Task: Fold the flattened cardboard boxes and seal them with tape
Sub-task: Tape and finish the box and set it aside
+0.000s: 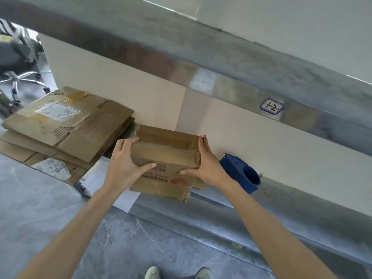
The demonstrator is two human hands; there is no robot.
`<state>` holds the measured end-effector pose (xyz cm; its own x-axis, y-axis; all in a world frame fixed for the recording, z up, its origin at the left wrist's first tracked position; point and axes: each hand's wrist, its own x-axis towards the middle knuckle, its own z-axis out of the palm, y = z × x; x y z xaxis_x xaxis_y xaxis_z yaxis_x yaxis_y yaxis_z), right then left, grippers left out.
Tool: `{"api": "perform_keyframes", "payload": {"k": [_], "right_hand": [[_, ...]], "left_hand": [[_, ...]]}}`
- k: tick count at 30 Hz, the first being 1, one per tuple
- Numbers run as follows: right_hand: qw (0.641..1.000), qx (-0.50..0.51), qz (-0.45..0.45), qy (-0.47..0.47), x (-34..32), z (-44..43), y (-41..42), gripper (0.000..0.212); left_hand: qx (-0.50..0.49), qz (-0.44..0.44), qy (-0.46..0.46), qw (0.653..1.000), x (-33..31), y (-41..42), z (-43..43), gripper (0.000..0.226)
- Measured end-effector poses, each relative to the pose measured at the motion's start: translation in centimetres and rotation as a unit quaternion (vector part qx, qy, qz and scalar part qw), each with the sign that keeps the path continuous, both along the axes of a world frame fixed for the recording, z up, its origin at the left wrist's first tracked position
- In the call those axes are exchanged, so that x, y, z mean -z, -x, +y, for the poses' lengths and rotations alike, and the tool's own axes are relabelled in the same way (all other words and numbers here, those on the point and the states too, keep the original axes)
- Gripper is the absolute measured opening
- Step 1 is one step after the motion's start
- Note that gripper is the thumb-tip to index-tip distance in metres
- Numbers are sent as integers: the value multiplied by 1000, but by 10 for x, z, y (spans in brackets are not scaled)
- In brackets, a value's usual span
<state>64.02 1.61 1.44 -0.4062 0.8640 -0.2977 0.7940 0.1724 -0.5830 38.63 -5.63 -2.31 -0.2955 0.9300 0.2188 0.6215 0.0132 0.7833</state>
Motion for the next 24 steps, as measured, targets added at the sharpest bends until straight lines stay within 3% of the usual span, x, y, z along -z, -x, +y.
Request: {"api": "perform_keyframes", "payload": {"k": [3, 10, 14, 18, 24], "right_hand": [[1000, 14, 20, -9, 0, 2, 0, 132], [980, 62, 189, -19, -1, 0, -5, 100], [962, 109, 249, -36, 3, 2, -5, 82], [951, 113, 282, -53, 9, 5, 0, 73], [977, 43, 183, -104, 11, 14, 13, 78]], "left_hand": [[54, -13, 10, 998, -8, 21, 5, 85], [223, -33, 131, 966, -21, 55, 13, 124], [227, -38, 158, 960, -17, 60, 2, 129], [201, -78, 113, 970, -11, 60, -19, 119], [126, -123, 34, 984, 3, 31, -55, 97]]}}
